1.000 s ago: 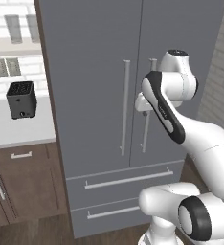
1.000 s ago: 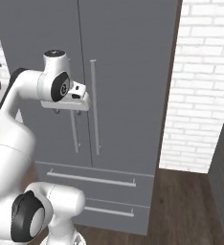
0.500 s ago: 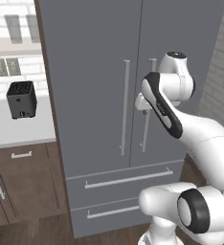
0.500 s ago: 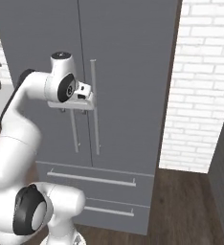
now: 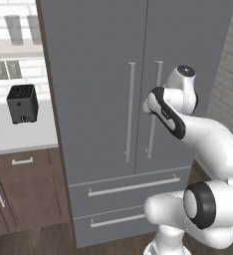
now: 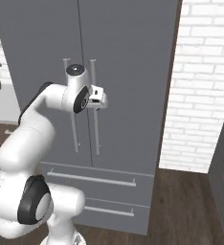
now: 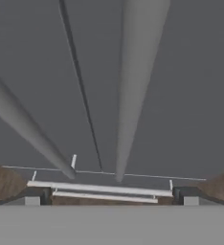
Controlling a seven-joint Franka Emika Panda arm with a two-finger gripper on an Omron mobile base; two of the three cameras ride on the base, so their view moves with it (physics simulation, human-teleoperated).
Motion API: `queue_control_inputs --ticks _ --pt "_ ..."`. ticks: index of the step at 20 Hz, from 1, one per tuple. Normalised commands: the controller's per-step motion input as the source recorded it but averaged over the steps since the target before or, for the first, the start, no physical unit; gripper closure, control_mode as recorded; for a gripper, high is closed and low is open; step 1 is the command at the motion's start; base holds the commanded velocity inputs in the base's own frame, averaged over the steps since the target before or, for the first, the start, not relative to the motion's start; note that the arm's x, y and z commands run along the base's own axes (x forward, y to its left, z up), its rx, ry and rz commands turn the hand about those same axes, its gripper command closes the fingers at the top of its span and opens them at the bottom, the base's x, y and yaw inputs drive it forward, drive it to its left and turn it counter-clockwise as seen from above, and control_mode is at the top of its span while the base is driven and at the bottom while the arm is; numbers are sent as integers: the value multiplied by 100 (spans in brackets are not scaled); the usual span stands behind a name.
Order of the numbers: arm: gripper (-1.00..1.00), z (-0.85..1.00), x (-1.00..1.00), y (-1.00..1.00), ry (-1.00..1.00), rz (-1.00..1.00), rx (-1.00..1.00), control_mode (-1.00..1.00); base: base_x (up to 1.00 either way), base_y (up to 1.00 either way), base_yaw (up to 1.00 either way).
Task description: Take the strawberry from the fridge and place it on top of the pancake, located on the dining counter.
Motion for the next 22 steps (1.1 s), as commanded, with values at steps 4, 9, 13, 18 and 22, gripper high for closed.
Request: queue_control_inputs --ticks 4,9,13,18,22 --pt "-100 -40 78 -5 -20 0 -1 -100 0 0 0" --pt "-100 -2 80 0 0 0 0 -100 0 0 0" --pt "-100 0 64 -8 2 0 0 -100 0 0 0" --pt "-100 0 51 -11 0 0 0 -100 0 0 0" --pt "-100 -2 23 -16 -5 0 0 -100 0 0 0"
